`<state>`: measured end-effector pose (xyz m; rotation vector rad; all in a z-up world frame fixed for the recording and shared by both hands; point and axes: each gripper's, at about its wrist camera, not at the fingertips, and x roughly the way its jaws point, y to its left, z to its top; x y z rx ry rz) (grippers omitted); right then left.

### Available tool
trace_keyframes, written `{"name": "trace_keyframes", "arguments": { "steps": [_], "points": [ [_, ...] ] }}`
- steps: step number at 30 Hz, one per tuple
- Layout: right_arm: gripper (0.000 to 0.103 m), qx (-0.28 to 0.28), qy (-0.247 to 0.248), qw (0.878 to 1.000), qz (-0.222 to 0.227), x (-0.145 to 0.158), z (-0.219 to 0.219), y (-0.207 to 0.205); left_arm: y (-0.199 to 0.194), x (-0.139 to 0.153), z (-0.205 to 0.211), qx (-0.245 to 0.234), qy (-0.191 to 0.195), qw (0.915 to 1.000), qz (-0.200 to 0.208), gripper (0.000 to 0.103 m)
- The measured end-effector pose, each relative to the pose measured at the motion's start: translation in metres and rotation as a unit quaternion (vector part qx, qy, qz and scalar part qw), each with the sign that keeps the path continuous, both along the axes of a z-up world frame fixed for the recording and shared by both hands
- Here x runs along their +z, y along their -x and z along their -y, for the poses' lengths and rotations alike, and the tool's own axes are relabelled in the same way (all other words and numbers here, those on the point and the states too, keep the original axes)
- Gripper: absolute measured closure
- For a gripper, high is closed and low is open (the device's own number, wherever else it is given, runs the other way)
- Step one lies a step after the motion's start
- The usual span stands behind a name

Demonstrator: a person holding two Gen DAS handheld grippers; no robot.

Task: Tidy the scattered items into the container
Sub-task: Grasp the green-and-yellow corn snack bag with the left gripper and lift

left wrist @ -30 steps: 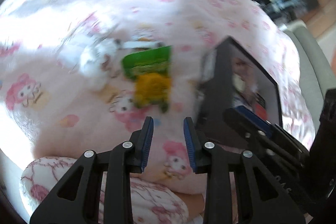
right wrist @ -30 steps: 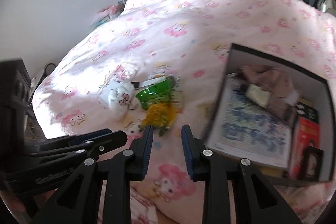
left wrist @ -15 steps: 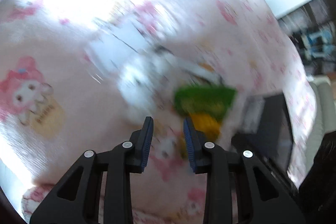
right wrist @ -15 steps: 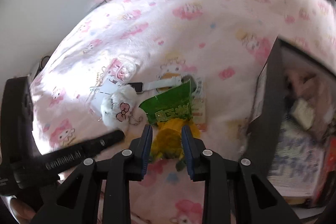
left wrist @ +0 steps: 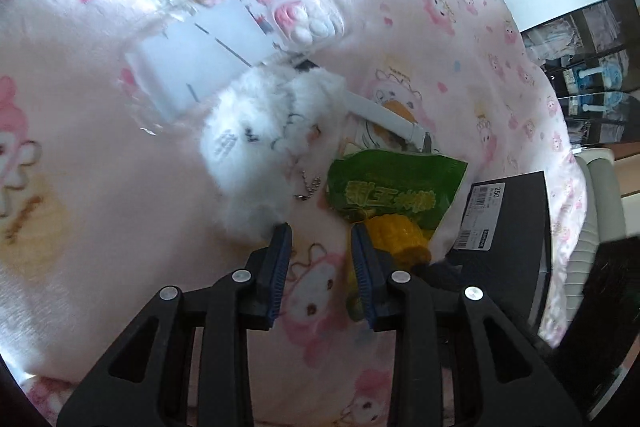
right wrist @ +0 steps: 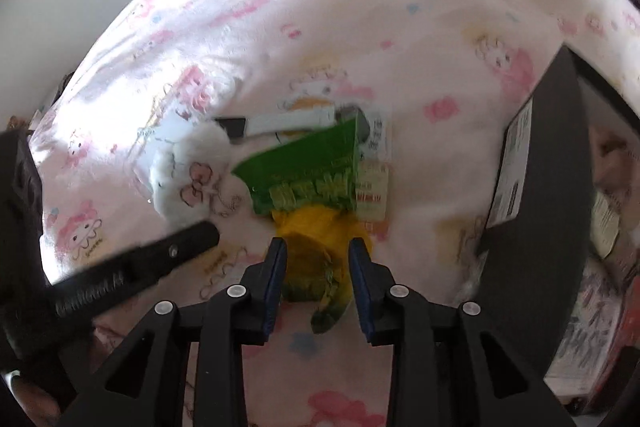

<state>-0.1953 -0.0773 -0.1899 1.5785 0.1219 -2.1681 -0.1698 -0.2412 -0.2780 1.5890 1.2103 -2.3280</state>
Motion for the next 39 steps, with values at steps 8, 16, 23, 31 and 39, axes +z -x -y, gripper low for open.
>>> {"name": "trace_keyframes", "arguments": {
  "steps": [8,16,23,31,39],
  "points": [
    [0.059,0.001,-0.009,1.000,-0.021,-0.013,0.005,-0.003,0.012,-0.019,-0.007,-0.017,-0.080,0.9965,0.015,0.072],
    [0.056,-0.002,-0.010,0.999,-0.053,-0.012,0.002,-0.011,0.025,-0.015,-0.018,-0.030,-0.062,0.9976,0.011,0.068],
    [0.043,0.000,0.027,1.000,0.005,-0.035,0.004,0.004,0.025,-0.028,-0.015,-0.033,-0.115,0.9927,0.014,0.063],
    [0.057,0.000,0.025,0.999,-0.021,-0.033,0.008,0.004,0.029,-0.031,-0.021,-0.046,-0.126,0.9910,0.010,0.058],
    [0.058,0.012,0.063,0.998,-0.018,-0.010,0.007,-0.010,0.006,0.012,-0.030,-0.064,-0.060,0.9962,-0.003,0.059]
  ]
}}
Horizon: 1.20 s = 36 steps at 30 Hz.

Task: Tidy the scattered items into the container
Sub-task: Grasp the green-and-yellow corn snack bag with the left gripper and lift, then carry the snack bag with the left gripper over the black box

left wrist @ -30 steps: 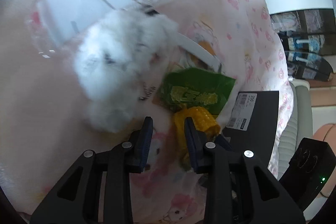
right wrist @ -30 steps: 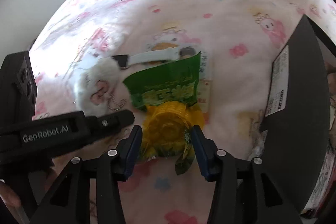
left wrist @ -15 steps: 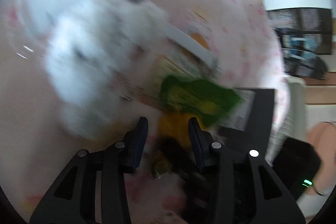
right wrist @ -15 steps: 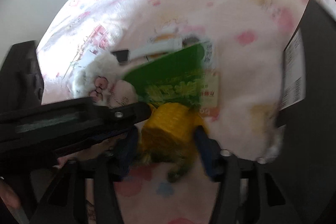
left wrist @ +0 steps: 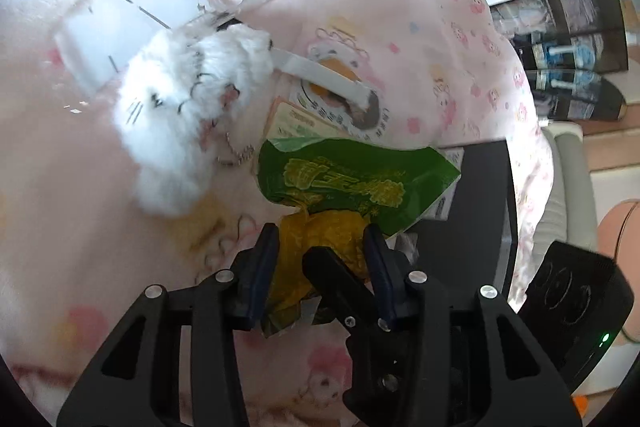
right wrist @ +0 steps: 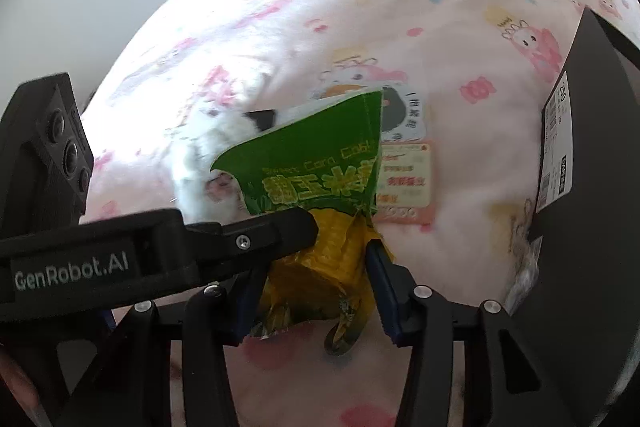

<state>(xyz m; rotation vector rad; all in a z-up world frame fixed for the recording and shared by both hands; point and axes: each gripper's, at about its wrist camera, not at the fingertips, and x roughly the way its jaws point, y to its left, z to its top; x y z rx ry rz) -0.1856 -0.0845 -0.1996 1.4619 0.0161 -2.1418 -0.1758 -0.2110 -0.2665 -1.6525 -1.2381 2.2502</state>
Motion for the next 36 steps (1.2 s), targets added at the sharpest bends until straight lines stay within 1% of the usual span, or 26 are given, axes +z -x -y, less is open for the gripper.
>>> {"name": "trace_keyframes", "arguments": {
  "steps": [2,5,8,10,11,12,14,15,17,18,19,21,22,23,24,25,26,27,28,29,31,34,36],
  "points": [
    [0.058,-0.003,0.009,1.000,0.012,0.009,-0.004,-0.010,-0.010,0.009,-0.001,-0.005,0.002,0.9999,0.009,0.059],
    [0.058,0.003,0.017,0.999,0.032,0.013,-0.013,-0.027,-0.025,0.017,-0.012,-0.033,0.019,0.9986,0.035,0.060],
    [0.058,0.006,0.030,0.998,0.063,0.011,-0.027,-0.045,-0.037,0.016,-0.020,-0.045,0.027,0.9978,0.040,0.060],
    [0.058,0.007,0.040,0.996,0.082,0.006,-0.037,-0.058,-0.042,0.008,-0.021,-0.041,0.017,0.9979,0.047,0.060],
    [0.059,0.006,0.038,0.995,0.088,0.002,-0.042,-0.062,-0.044,0.004,-0.020,-0.035,0.001,0.9981,0.051,0.061],
    [0.059,0.003,0.034,0.995,0.094,-0.002,-0.047,-0.066,-0.047,0.002,-0.019,-0.028,0.000,0.9983,0.051,0.061],
    [0.059,-0.002,0.030,0.996,0.088,-0.003,-0.054,-0.069,-0.051,0.006,-0.020,-0.021,0.022,0.9985,0.046,0.061],
    [0.059,-0.001,0.031,0.996,0.079,0.000,-0.058,-0.071,-0.051,0.007,-0.021,-0.020,0.021,0.9987,0.041,0.060],
    [0.059,0.000,0.033,0.997,0.072,0.005,-0.063,-0.073,-0.051,0.005,-0.023,-0.017,0.003,0.9990,0.041,0.060],
    [0.059,0.001,0.035,0.997,0.067,0.007,-0.065,-0.073,-0.049,0.002,-0.024,-0.018,-0.001,0.9989,0.042,0.060],
    [0.059,0.003,0.035,0.997,0.066,0.006,-0.066,-0.073,-0.047,-0.003,-0.025,-0.017,0.010,0.9986,0.050,0.060],
    [0.059,-0.008,0.034,0.997,0.070,0.000,-0.065,-0.070,-0.042,-0.011,-0.026,-0.011,0.028,0.9974,0.066,0.060],
    [0.059,-0.012,0.043,0.996,0.077,-0.004,-0.064,-0.068,-0.040,-0.017,-0.027,-0.009,0.024,0.9967,0.077,0.059],
    [0.059,-0.008,0.058,0.995,0.086,-0.009,-0.064,-0.065,-0.037,-0.022,-0.027,-0.008,0.015,0.9964,0.083,0.054],
    [0.059,-0.006,0.065,0.993,0.094,-0.017,-0.063,-0.061,-0.035,-0.027,-0.028,-0.007,0.011,0.9958,0.090,0.051],
    [0.059,-0.005,0.060,0.993,0.104,-0.024,-0.059,-0.059,-0.033,-0.030,-0.029,-0.006,0.016,0.9954,0.094,0.051],
    [0.059,0.000,0.049,0.995,0.090,-0.029,-0.052,-0.057,-0.032,-0.031,-0.031,-0.008,0.022,0.9953,0.094,0.051],
    [0.059,0.009,0.040,0.996,0.074,-0.028,-0.050,-0.060,-0.032,-0.032,-0.033,-0.011,0.023,0.9956,0.091,0.056],
    [0.060,0.020,0.031,0.997,0.062,-0.029,-0.045,-0.062,-0.033,-0.032,-0.035,-0.014,0.015,0.9960,0.087,0.058],
    [0.062,0.027,0.026,0.998,0.058,-0.029,-0.042,-0.064,-0.036,-0.029,-0.035,-0.009,0.019,0.9965,0.081,0.058],
    [0.062,0.027,0.022,0.997,0.063,-0.025,-0.038,-0.066,-0.043,-0.022,-0.033,-0.002,0.015,0.9980,0.061,0.062],
    [0.063,0.025,0.039,0.997,0.055,-0.010,-0.045,-0.070,-0.054,-0.002,-0.032,-0.001,-0.004,0.9994,0.035,0.065],
    [0.063,0.018,0.064,0.996,0.052,0.007,-0.054,-0.074,-0.065,0.024,-0.035,-0.002,0.001,1.0000,0.006,0.065]
  ]
}}
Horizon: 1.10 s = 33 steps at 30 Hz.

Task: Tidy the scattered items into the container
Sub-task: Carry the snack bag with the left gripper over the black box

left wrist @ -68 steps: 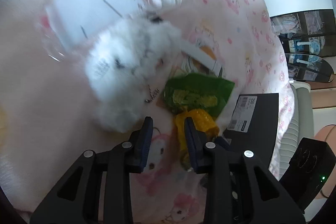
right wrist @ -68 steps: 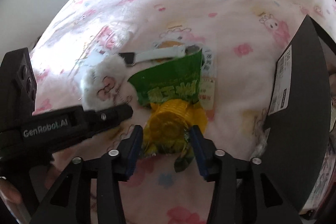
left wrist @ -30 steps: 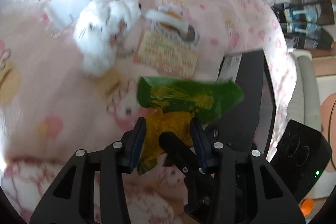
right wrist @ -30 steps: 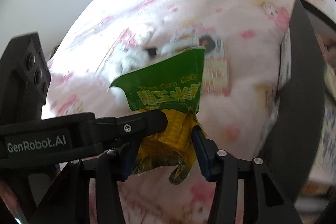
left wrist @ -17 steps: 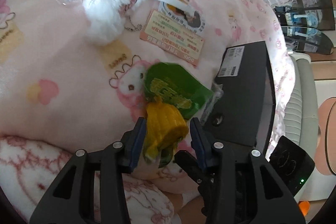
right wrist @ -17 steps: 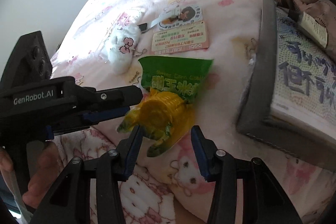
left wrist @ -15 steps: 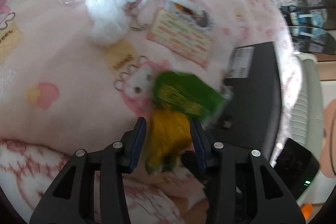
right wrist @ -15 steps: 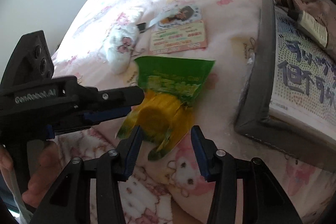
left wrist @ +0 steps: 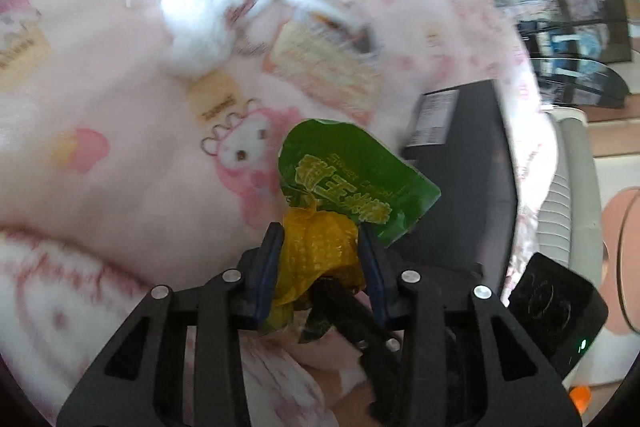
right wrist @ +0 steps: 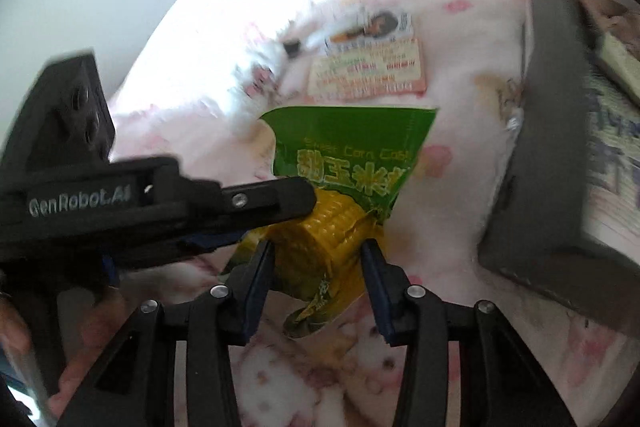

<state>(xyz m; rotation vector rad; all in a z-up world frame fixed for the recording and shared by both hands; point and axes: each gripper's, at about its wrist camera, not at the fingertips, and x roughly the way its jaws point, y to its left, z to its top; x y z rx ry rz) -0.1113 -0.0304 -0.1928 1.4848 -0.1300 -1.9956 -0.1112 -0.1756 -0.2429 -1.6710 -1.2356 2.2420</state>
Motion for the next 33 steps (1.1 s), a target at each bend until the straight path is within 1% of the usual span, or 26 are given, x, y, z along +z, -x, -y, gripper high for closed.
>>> {"name": "trace_keyframes", "arguments": {
  "steps": [2,6,7,9,10,12,13,16,18,21,22,23,24,25,26,27,28,30,31,33],
  "points": [
    [0.063,-0.005,0.023,1.000,-0.013,0.026,-0.010,-0.009,-0.008,0.024,-0.004,-0.001,0.004,0.9996,-0.028,0.064],
    [0.064,-0.008,0.037,0.998,-0.054,0.071,-0.024,-0.023,-0.014,0.068,-0.020,-0.015,-0.004,0.9973,-0.072,0.064],
    [0.064,-0.014,0.043,0.997,-0.062,0.083,-0.032,-0.024,-0.010,0.080,-0.030,-0.026,-0.007,0.9959,-0.086,0.064],
    [0.064,-0.029,0.054,0.995,-0.078,0.103,-0.054,-0.024,0.003,0.092,-0.048,-0.043,-0.014,0.9938,-0.101,0.064],
    [0.064,-0.034,0.054,0.994,-0.088,0.110,-0.063,-0.024,0.012,0.098,-0.062,-0.058,-0.018,0.9920,-0.111,0.064],
    [0.064,-0.050,0.044,0.991,-0.113,0.122,-0.086,-0.022,0.029,0.103,-0.090,-0.079,-0.017,0.9900,-0.116,0.064],
    [0.064,-0.056,0.038,0.991,-0.118,0.125,-0.096,-0.021,0.040,0.104,-0.105,-0.094,-0.018,0.9882,-0.120,0.064],
    [0.064,-0.086,0.025,0.988,-0.127,0.126,-0.133,-0.008,0.069,0.100,-0.147,-0.141,-0.028,0.9821,-0.122,0.064],
    [0.064,-0.106,0.020,0.987,-0.121,0.122,-0.168,0.005,0.094,0.089,-0.174,-0.163,-0.036,0.9797,-0.111,0.064],
    [0.067,-0.128,0.015,0.986,-0.108,0.112,-0.203,0.033,0.124,0.074,-0.200,-0.167,-0.033,0.9818,-0.086,0.064],
    [0.069,-0.130,0.015,0.986,-0.102,0.109,-0.208,0.041,0.131,0.068,-0.205,-0.164,-0.030,0.9826,-0.081,0.065],
    [0.071,-0.133,0.014,0.987,-0.088,0.100,-0.212,0.055,0.137,0.063,-0.210,-0.164,-0.028,0.9828,-0.079,0.067],
    [0.072,-0.132,0.010,0.988,-0.084,0.094,-0.213,0.062,0.141,0.058,-0.213,-0.164,-0.029,0.9832,-0.075,0.070],
    [0.074,-0.124,0.012,0.989,-0.078,0.088,-0.210,0.068,0.146,0.052,-0.216,-0.165,-0.028,0.9836,-0.067,0.070],
    [0.074,-0.118,0.016,0.990,-0.071,0.081,-0.207,0.072,0.150,0.044,-0.217,-0.165,-0.021,0.9844,-0.057,0.070],
    [0.074,-0.113,0.015,0.991,-0.066,0.076,-0.203,0.079,0.153,0.038,-0.217,-0.160,-0.001,0.9860,-0.048,0.070],
    [0.074,-0.104,0.007,0.992,-0.066,0.074,-0.197,0.079,0.155,0.035,-0.214,-0.158,0.003,0.9864,-0.045,0.071],
    [0.074,-0.106,-0.022,0.991,-0.076,0.069,-0.198,0.075,0.157,0.028,-0.208,-0.153,-0.006,0.9875,-0.034,0.071],
    [0.074,-0.108,-0.021,0.991,-0.076,0.069,-0.201,0.074,0.154,0.029,-0.205,-0.152,-0.004,0.9878,-0.034,0.071],
    [0.074,-0.124,0.011,0.991,-0.055,0.066,-0.218,0.073,0.148,0.038,-0.200,-0.150,0.019,0.9875,-0.045,0.071]
  ]
}}
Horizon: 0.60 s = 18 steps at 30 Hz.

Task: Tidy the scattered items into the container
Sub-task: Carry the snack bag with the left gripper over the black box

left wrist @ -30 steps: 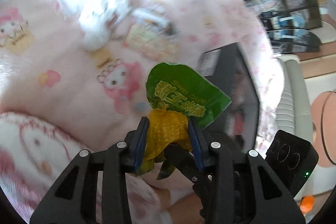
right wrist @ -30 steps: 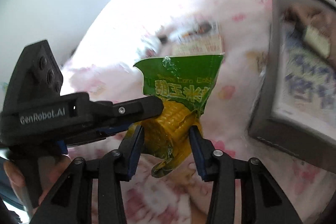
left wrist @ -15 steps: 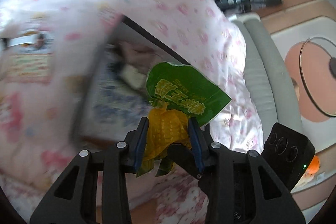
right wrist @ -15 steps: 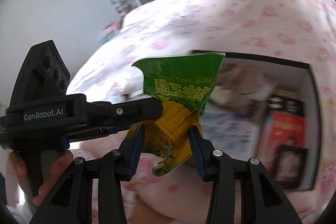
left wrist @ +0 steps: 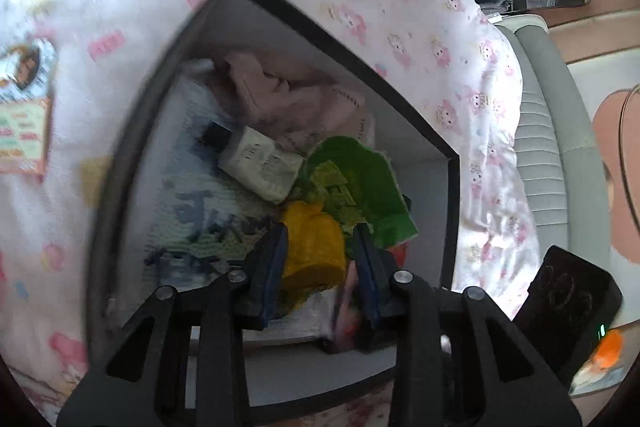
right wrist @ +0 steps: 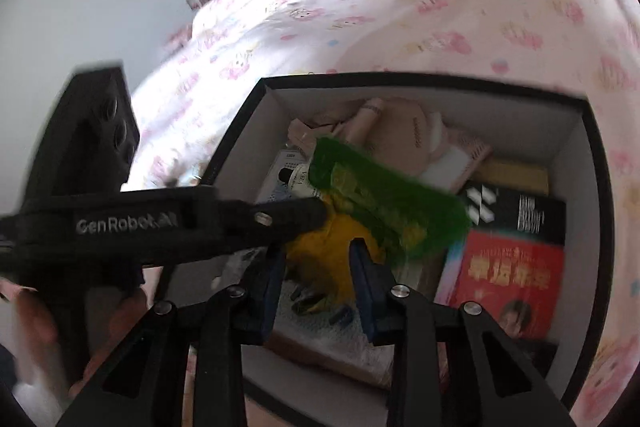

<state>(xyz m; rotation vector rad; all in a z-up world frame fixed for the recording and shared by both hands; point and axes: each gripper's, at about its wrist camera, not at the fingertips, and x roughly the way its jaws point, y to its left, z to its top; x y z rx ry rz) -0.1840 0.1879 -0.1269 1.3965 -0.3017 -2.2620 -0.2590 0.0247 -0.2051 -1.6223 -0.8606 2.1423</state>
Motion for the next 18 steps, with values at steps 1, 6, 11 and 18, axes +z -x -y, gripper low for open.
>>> {"name": "trace_keyframes", "arguments": {
  "steps": [1,6,11,18],
  "points": [
    [0.074,-0.016,0.013,1.000,0.005,0.000,-0.011,-0.002,-0.003,0.006,0.003,0.005,0.020,0.9997,-0.012,0.071],
    [0.074,-0.095,-0.021,0.995,0.002,-0.002,-0.046,-0.007,-0.009,0.016,0.002,-0.006,0.027,0.9989,-0.038,0.070],
    [0.074,-0.066,-0.053,0.996,0.036,-0.023,-0.028,-0.003,-0.019,-0.001,-0.005,-0.004,-0.010,0.9993,-0.035,0.070],
    [0.074,-0.035,-0.072,0.996,0.050,-0.037,-0.005,0.014,-0.017,-0.012,-0.002,0.039,0.063,0.9972,-0.005,0.068]
  ]
}}
